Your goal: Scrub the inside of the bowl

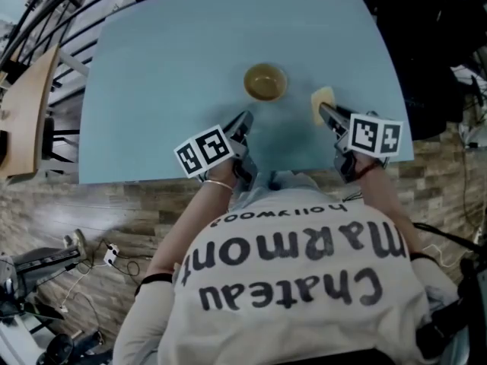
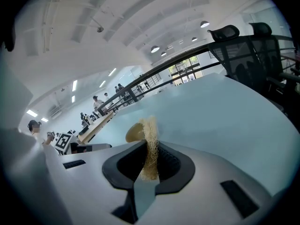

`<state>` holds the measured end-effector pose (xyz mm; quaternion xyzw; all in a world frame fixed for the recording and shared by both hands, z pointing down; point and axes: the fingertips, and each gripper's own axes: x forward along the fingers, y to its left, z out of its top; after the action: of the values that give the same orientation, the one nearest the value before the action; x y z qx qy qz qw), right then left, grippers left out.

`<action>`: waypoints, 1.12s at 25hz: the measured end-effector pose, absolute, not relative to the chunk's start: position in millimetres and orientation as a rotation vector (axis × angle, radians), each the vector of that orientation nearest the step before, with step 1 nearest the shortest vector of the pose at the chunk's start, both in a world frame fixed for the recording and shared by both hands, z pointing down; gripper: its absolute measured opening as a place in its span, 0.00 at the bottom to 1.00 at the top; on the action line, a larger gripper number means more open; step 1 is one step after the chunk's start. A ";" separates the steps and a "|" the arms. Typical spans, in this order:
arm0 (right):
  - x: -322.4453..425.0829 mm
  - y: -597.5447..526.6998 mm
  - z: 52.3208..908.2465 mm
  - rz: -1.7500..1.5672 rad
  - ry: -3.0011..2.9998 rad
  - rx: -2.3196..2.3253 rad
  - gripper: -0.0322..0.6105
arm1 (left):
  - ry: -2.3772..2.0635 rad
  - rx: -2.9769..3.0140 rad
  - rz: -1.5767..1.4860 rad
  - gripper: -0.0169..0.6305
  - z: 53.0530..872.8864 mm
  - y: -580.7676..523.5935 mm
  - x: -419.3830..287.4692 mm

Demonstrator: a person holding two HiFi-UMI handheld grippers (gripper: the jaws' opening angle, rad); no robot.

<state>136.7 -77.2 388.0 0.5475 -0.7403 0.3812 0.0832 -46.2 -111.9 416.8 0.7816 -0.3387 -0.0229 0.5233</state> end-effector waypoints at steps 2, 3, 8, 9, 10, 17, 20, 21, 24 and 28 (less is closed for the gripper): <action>127.6 -77.7 384.4 1.138 -2.228 1.660 0.15 | -0.813 1.913 -0.051 0.04 406.2 -107.0 -61.4; 124.0 -78.6 382.7 1.142 -2.238 1.678 0.15 | -0.816 1.941 -0.041 0.03 400.2 -104.6 -68.1; 106.1 -78.1 372.0 1.125 -2.276 1.768 0.15 | -0.815 2.101 0.019 0.03 373.8 -84.8 -93.0; 103.9 -74.4 371.9 1.108 -2.276 1.770 0.15 | -0.819 2.123 0.024 0.03 371.5 -79.2 -96.0; 102.5 -70.6 372.7 1.091 -2.275 1.763 0.15 | -0.829 2.140 0.026 0.03 370.0 -74.7 -98.3; 105.9 -57.4 366.8 1.039 -2.311 1.720 0.15 | -0.859 2.112 -0.020 0.03 371.6 -54.1 -99.7; 116.5 -49.2 366.6 1.032 -2.318 1.706 0.15 | -0.893 2.101 -0.027 0.03 371.3 -42.6 -98.3; 120.5 -45.5 367.7 1.036 -2.316 1.701 0.15 | -0.905 2.093 -0.032 0.03 371.0 -38.0 -97.2; 131.6 -31.7 368.3 1.055 -2.310 1.682 0.15 | -0.918 2.050 -0.055 0.03 371.5 -20.2 -90.0; 149.5 -3.7 369.4 1.020 -2.300 1.668 0.15 | -0.931 2.031 -0.027 0.03 377.8 4.2 -77.5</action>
<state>149.5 -3.7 369.4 0.5514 -0.7605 0.3373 0.0613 -77.5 4.2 377.8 0.8171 -0.3744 -0.0109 0.4383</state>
